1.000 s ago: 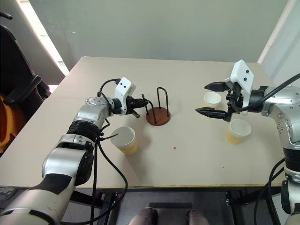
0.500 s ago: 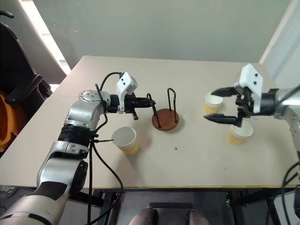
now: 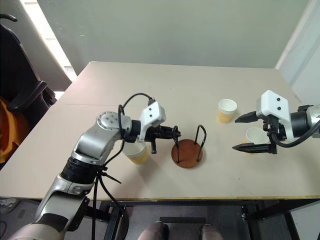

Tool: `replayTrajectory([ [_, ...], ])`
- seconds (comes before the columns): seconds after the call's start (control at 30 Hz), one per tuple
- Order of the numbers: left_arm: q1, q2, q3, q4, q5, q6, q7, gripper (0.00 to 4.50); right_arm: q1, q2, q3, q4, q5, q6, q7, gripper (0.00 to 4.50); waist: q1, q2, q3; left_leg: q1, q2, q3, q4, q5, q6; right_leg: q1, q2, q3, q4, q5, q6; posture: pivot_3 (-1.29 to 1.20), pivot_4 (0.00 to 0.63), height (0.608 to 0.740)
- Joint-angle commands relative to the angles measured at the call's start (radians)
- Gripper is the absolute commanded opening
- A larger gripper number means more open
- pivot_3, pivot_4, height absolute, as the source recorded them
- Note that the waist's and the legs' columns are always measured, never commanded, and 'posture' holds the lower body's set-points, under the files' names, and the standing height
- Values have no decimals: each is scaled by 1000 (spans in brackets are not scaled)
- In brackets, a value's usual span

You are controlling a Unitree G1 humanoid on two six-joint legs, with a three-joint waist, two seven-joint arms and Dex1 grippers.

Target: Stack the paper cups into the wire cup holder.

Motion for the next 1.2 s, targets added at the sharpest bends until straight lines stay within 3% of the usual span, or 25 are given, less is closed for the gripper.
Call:
replayTrajectory([
  [0.03, 17, -11, -8, -86, -18, 42, 37, 36, 11, -27, -11, -33, 0, -6, 9, 4493, 1, 0, 0, 0, 0, 0, 0, 0, 0, 0, 0, 0, 0, 0, 0, 0, 150, 740],
  [0.4, 40, -8, -49, -100, -18, 94, 88, 36, 0, -15, 12, -33, -6, -3, -6, 4493, 2, 0, 0, 0, 0, 0, 0, 0, 0, 1, 0, 0, 0, 1, 0, 0, 150, 740],
  [0.43, 39, -4, -49, -104, -25, 102, 81, 592, 1, -13, 13, -35, -6, -2, -8, 4493, 2, 0, 0, 0, 0, 0, 0, 0, 0, 1, 0, 0, 0, 1, 0, 0, 150, 740],
  [0.53, 33, 12, -54, -113, -32, 127, 72, 1374, 6, -10, 18, -34, -9, -4, -13, 4493, 2, 0, 0, 0, 0, 0, 0, 0, 0, 1, 0, 0, 0, 1, 0, 0, 150, 740],
  [0.8, 12, 53, -57, -125, -36, 105, 50, 4289, 7, -26, 30, -5, -33, -8, -11, 4493, 2, 0, 0, 0, 0, -1, 0, 0, 0, 1, 0, 0, 0, 1, 0, 0, 150, 740],
  [0.83, 5, 58, -54, -124, -34, 99, 49, 4487, 8, -33, 32, 6, -45, -14, -9, 4493, 2, 0, 0, 0, 0, -1, 0, 0, 0, 1, 0, 0, 0, 1, 0, 0, 150, 740],
  [1.07, -63, 181, -10, -213, -77, 82, -46, 4487, 22, -90, 64, 112, -171, -85, -10, 4493, 2, 0, 0, 0, 0, -1, -1, -1, 0, 1, 0, 0, -1, 1, 0, 0, 150, 740],
  [1.2, -83, 263, 75, -158, -83, 15, -64, 4487, 28, -99, 88, 152, -225, -115, -11, 4493, 0, 0, 0, 1, 0, -1, -2, -1, 1, 0, 0, 0, -1, 1, -1, 0, 150, 740],
])
